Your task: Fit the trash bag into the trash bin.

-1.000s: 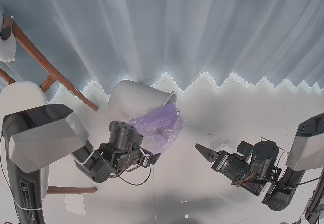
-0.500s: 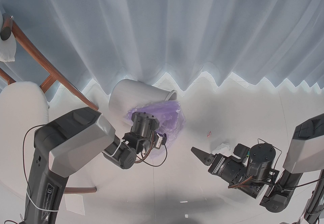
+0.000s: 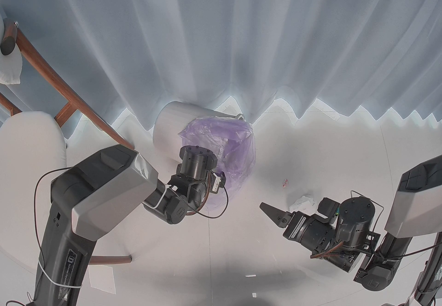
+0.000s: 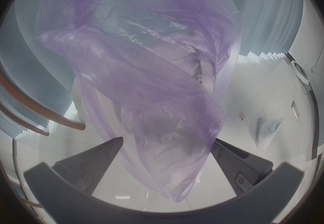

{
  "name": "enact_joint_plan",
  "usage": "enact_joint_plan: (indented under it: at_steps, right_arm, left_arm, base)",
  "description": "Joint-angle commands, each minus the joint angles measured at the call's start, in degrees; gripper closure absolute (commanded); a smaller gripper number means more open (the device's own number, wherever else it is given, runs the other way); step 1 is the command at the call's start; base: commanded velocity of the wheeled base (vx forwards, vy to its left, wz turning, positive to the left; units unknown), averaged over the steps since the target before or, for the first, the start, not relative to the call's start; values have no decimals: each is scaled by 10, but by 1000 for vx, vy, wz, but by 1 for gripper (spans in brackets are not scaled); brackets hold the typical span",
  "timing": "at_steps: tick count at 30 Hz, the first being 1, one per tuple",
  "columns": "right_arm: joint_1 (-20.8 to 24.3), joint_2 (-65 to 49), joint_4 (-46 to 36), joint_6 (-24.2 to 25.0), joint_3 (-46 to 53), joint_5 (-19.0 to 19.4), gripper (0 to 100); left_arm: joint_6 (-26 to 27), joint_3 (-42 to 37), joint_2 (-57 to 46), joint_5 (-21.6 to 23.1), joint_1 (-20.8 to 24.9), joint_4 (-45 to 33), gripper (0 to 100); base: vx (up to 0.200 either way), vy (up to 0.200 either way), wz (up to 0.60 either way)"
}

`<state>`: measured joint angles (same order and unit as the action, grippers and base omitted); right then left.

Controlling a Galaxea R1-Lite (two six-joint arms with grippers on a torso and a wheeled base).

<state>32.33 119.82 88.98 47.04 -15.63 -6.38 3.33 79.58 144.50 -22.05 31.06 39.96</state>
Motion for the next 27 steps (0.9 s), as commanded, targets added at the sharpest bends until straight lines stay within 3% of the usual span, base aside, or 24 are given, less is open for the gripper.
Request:
enact_joint_plan:
  at_steps: [1, 14, 18, 27]
  right_arm:
    - [0, 3, 9, 1, 2, 0, 0]
    - [8, 7, 10, 2, -1, -1, 0]
    - [8, 7, 10, 2, -1, -7, 0]
    - [13, 8, 10, 3, -1, -10, 0]
  left_arm:
    - [-2, 1, -4, -3, 1, 1, 0]
    - [-4, 22, 4, -75, 47, 33, 0]
    - [-8, 52, 29, -120, 43, 33, 0]
    - [-7, 102, 57, -124, 15, 33, 0]
  base:
    - [0, 0, 0]
    - [0, 0, 0]
    - [0, 0, 0]
    - [0, 0, 0]
